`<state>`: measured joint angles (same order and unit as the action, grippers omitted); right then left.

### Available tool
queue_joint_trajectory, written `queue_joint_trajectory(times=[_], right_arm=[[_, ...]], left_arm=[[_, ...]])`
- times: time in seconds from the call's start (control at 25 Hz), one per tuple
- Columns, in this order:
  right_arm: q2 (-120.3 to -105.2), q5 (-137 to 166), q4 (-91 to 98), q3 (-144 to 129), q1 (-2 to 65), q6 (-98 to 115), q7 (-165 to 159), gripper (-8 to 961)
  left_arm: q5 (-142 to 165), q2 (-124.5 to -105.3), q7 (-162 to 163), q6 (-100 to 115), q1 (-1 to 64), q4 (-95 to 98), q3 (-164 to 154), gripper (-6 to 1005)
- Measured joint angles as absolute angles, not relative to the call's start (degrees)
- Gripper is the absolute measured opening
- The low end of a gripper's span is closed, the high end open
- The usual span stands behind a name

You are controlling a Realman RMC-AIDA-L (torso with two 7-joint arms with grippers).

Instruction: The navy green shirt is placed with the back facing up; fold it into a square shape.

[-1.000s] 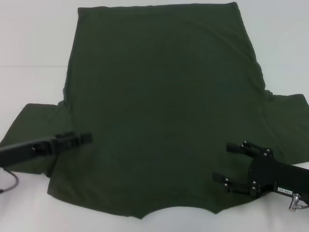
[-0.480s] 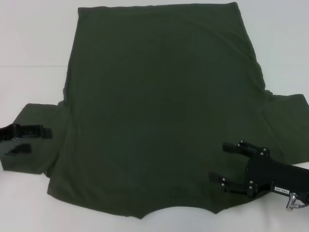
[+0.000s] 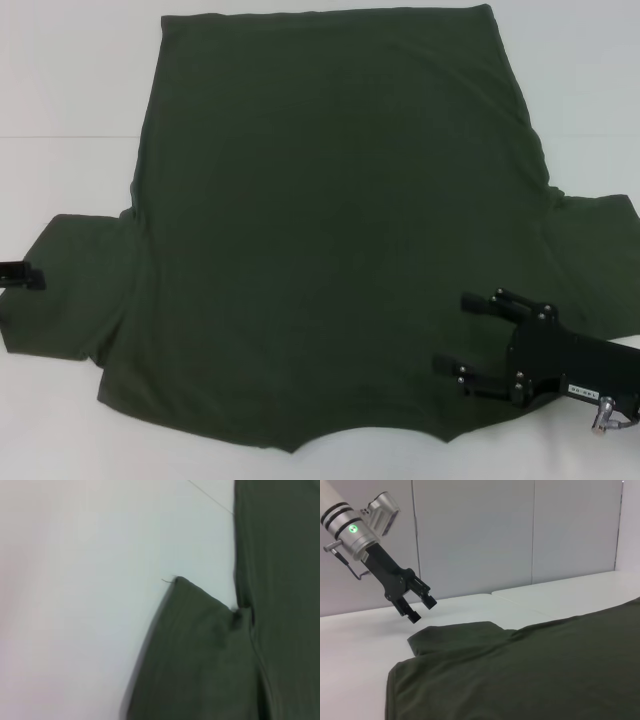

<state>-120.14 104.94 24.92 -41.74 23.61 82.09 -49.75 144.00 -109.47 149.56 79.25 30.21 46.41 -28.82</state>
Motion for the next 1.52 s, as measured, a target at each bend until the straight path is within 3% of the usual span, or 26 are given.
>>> queue_joint_trajectory(times=[1.52], right_arm=[[-120.14,104.9,23.7,-41.9,24.2,82.1,-49.7,901]], left_arm=[[145.7,-109.65,149.2,72.0,30.0,40.3,-29.0,896]])
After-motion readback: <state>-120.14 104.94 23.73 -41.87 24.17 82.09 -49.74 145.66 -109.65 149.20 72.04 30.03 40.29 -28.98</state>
